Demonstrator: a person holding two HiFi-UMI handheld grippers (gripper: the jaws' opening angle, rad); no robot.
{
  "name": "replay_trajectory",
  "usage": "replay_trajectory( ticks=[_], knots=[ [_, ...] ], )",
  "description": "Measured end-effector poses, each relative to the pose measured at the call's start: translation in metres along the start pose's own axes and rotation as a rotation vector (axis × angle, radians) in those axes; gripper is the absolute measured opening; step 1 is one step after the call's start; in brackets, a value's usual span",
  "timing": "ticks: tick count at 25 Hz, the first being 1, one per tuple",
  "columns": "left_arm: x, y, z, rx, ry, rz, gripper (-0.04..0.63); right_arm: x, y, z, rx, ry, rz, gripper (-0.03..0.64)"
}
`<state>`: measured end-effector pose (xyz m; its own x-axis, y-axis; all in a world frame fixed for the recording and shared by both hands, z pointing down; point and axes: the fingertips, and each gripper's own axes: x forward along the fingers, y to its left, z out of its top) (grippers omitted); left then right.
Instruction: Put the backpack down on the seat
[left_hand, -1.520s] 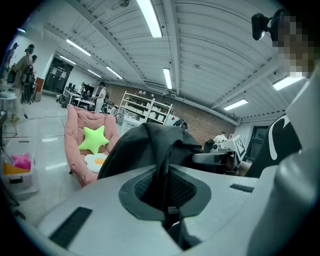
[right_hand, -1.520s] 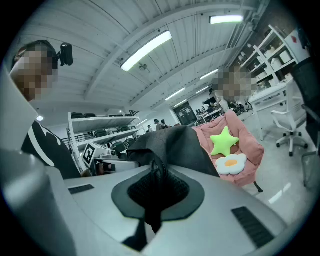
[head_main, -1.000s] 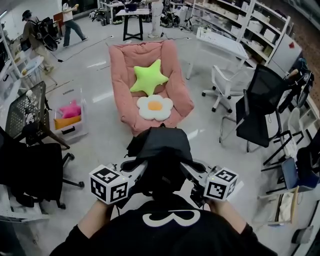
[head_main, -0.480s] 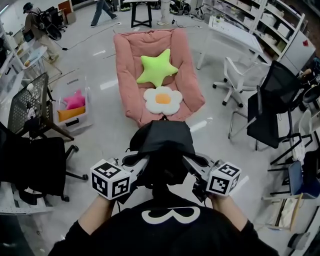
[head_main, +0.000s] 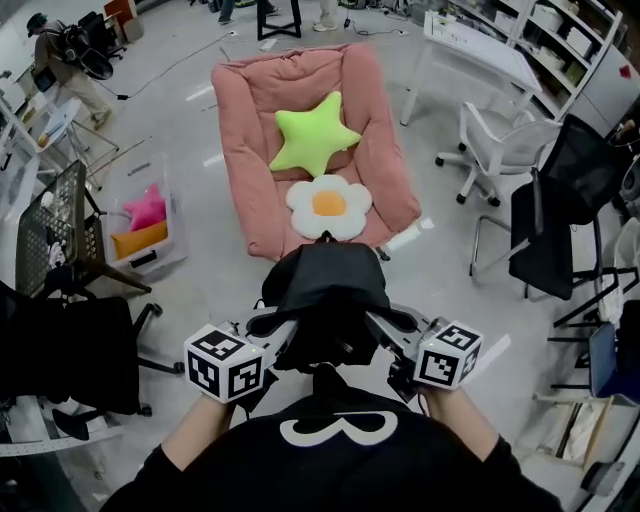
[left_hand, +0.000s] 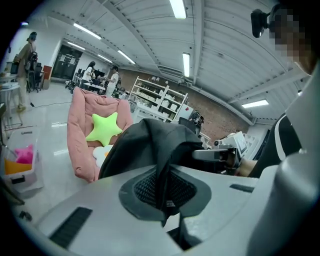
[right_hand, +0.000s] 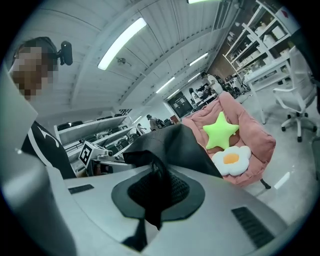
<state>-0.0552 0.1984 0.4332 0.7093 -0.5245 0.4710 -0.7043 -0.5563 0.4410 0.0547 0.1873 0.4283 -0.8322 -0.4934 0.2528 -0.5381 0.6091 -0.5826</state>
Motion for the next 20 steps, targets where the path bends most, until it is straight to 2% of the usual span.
replay_trajectory(
  ticks=[9, 14, 20],
  knots=[
    [0.063, 0.041, 0.055, 0.041, 0.046, 0.007, 0.012, 0.029, -0.066, 0.052, 0.019, -0.03, 0.002, 0.014],
    [0.081, 0.054, 0.089, 0.09, 0.024, 0.013, 0.012, 0.041, -0.086, 0.085, -0.023, -0.035, -0.008, 0.014],
    [0.093, 0.07, 0.116, 0.099, -0.011, 0.008, 0.012, 0.059, -0.104, 0.115, -0.039, -0.053, -0.022, 0.014]
  ],
)
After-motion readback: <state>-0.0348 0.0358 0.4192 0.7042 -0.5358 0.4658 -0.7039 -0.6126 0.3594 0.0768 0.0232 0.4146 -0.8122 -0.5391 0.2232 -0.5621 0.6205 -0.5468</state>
